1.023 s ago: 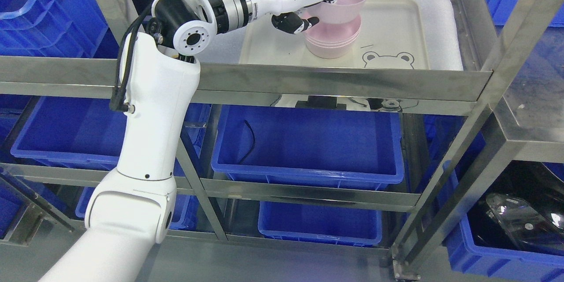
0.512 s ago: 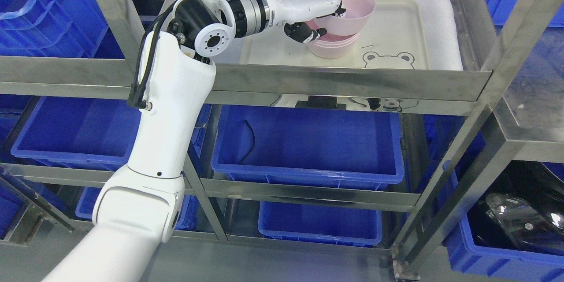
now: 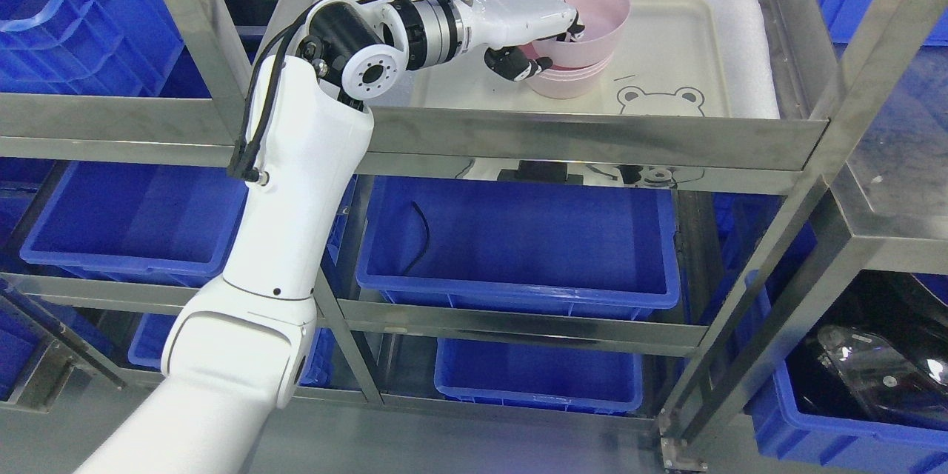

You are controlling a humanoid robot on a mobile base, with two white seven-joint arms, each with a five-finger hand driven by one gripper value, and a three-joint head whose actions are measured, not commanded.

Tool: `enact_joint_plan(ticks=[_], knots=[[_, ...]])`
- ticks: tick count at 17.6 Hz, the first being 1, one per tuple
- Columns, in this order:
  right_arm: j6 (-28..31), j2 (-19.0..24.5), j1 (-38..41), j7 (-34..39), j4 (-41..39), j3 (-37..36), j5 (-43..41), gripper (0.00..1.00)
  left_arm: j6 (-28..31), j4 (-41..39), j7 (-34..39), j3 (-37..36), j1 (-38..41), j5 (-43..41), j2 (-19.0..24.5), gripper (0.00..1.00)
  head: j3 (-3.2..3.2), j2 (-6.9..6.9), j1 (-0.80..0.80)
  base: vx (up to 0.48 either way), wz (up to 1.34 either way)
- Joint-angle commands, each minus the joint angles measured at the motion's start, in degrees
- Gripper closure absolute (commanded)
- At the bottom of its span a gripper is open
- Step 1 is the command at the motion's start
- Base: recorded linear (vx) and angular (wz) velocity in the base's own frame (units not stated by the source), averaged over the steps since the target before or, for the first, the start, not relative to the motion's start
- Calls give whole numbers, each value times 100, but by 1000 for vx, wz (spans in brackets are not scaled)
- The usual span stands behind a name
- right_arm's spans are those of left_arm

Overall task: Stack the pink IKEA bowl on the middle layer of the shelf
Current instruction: 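Lower the pink bowl onto the stacked pink bowls on the frog tray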

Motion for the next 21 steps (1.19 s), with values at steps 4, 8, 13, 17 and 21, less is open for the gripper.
enact_joint_plan(ticks=[4, 8, 13, 17, 21], knots=[[4, -100, 132, -1, -100, 0, 0, 0, -21, 139, -167, 327, -86, -12, 180, 94, 0, 0, 0, 0, 0], [4, -100, 132, -1, -100, 0, 0, 0, -21, 148, -167, 389, -42, 23, 321, 94, 0, 0, 0, 0, 0], [4, -100, 132, -1, -100, 0, 0, 0, -21, 157, -71, 389, -42, 5, 234, 39, 0, 0, 0, 0, 0], [4, -100, 132, -1, -100, 0, 0, 0, -4, 166, 26, 740, -33, 120, 52, 17, 0, 0, 0, 0, 0], [4, -100, 132, -1, -100, 0, 0, 0, 189, 166, -26, 837, -33, 374, 52, 14, 0, 0, 0, 0, 0]])
